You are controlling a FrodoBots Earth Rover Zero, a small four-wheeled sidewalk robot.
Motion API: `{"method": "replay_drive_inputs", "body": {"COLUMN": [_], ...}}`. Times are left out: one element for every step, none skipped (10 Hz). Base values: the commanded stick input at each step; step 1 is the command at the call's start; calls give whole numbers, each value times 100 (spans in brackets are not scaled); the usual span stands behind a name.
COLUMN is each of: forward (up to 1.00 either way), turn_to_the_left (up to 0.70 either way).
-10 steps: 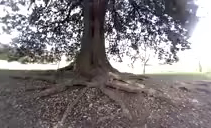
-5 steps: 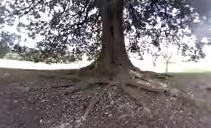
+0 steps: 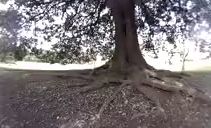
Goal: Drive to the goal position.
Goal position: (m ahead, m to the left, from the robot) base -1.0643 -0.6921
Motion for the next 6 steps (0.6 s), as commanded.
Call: {"method": "replay_drive_inputs", "body": {"forward": [0,0,0,0,0,0], "turn_to_the_left": [70,70,70,70,70,70]}}
